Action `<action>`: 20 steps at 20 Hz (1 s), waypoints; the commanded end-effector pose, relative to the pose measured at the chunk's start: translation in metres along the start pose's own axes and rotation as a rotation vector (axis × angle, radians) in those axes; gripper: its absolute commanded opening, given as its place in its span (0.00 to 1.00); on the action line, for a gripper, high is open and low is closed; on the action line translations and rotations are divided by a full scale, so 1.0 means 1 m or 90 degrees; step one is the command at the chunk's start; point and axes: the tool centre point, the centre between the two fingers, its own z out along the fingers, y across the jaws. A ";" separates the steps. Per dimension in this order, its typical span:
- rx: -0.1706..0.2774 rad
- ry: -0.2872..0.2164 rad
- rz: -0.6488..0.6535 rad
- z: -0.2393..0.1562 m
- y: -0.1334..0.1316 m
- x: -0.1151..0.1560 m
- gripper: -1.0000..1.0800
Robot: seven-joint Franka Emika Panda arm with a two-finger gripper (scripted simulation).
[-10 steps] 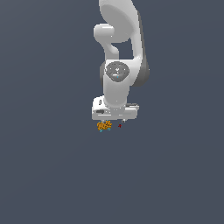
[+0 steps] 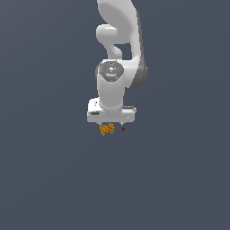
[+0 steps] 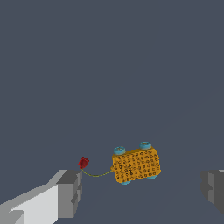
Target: Pick up the object and move it to a goal position.
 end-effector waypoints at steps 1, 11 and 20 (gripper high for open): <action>-0.001 0.002 0.001 -0.001 0.006 0.001 0.96; 0.002 0.002 0.037 0.003 0.003 -0.002 0.96; 0.010 0.005 0.147 0.016 -0.001 -0.007 0.96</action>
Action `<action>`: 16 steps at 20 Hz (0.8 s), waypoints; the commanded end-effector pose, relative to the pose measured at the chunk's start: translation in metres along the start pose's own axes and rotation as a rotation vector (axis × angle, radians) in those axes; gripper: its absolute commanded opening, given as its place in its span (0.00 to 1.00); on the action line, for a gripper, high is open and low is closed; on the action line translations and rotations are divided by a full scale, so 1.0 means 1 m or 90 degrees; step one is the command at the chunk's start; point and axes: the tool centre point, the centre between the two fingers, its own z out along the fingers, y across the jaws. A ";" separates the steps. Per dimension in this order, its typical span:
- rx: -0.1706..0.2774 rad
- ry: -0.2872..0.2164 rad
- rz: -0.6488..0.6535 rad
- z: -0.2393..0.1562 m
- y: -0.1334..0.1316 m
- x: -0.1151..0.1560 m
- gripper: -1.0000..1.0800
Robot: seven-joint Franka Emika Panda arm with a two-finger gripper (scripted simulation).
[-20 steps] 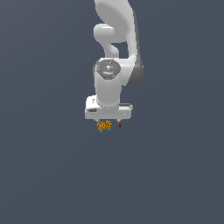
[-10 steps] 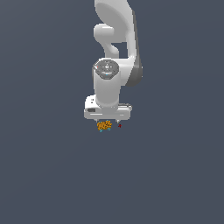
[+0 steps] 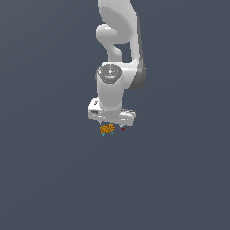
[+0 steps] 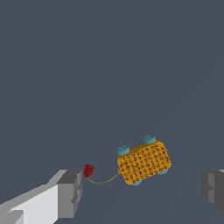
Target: Pick up the object and move it to a goal position.
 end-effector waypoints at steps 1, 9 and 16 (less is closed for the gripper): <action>0.003 0.001 0.039 0.005 -0.001 -0.002 0.96; 0.011 0.003 0.185 0.021 -0.002 -0.012 0.96; 0.017 0.005 0.315 0.034 -0.002 -0.020 0.96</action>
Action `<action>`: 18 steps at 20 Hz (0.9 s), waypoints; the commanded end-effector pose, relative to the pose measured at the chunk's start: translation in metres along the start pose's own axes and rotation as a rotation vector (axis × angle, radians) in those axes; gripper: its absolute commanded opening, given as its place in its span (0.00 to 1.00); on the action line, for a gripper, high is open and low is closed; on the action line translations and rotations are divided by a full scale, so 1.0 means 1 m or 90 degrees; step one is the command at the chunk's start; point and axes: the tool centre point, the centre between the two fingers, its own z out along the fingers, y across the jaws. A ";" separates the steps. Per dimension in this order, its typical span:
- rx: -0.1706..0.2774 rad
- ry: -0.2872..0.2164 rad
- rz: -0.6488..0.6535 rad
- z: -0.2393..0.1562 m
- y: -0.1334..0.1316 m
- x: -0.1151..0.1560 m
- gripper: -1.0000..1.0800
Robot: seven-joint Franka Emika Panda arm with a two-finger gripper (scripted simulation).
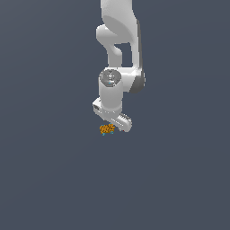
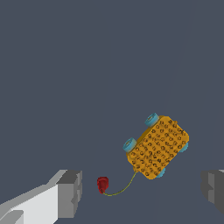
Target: Pick up the object and move it to a goal position.
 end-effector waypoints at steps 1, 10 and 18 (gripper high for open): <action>0.002 0.001 0.048 0.005 0.002 -0.003 0.96; 0.009 0.004 0.216 0.020 0.009 -0.012 0.96; 0.013 0.008 0.356 0.032 0.016 -0.019 0.96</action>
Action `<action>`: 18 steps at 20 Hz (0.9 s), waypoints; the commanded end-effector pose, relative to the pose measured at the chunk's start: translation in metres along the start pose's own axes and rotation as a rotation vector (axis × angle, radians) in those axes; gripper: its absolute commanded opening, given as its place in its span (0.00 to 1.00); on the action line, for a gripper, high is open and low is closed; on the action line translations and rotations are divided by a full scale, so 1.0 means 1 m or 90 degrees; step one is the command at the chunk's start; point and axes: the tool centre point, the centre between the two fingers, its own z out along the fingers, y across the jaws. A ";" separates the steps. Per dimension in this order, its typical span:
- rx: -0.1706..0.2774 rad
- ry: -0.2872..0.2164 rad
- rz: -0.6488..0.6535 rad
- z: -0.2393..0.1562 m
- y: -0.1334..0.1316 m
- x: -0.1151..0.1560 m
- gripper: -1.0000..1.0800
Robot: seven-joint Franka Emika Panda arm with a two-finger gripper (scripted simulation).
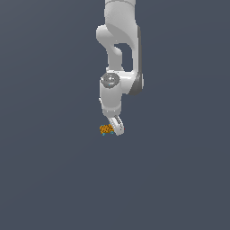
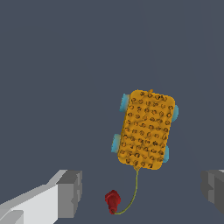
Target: Pick up the object and move it to a goal position.
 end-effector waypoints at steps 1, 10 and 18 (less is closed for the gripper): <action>0.002 0.001 0.039 0.003 0.003 -0.001 0.96; 0.005 0.005 0.121 0.009 0.009 -0.002 0.96; 0.005 0.005 0.130 0.011 0.010 -0.002 0.96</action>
